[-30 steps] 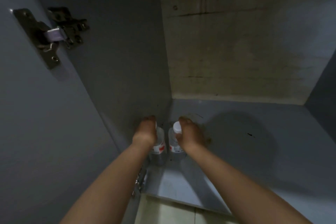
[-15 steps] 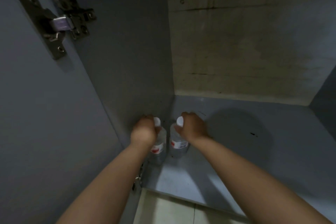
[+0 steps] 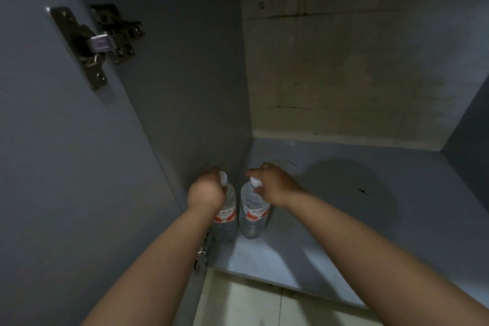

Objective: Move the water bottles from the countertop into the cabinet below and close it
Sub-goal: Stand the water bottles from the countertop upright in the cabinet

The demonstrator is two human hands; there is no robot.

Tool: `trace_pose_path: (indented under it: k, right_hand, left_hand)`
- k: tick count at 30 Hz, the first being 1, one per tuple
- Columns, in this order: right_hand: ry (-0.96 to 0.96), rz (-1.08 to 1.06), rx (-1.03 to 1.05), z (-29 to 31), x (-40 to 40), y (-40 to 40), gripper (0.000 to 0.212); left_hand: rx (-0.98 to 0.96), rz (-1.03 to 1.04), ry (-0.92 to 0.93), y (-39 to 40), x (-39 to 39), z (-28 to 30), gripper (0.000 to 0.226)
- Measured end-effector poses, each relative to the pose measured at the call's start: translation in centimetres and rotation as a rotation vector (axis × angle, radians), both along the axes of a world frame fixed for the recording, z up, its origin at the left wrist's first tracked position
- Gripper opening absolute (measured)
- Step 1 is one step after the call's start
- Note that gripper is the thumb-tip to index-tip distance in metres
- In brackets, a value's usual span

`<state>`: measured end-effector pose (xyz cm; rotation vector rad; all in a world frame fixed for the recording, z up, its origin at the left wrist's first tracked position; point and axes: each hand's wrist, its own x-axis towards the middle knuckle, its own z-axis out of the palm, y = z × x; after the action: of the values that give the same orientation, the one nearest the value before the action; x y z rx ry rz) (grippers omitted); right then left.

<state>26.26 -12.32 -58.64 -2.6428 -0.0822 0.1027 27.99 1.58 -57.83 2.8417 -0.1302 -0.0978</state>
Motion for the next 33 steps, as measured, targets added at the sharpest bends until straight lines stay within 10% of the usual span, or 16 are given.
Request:
trace_pose_path:
  k: [16, 33]
  right_hand:
    - [-0.059, 0.025, 0.103, -0.2, -0.1, -0.2, 0.013]
    - [0.167, -0.037, -0.324, -2.4, -3.6, -5.1, 0.041]
  left_hand:
    - [-0.103, 0.050, -0.042, -0.1, -1.7, 0.0, 0.014]
    - [-0.099, 0.043, -0.016, -0.7, -1.7, -0.2, 0.020]
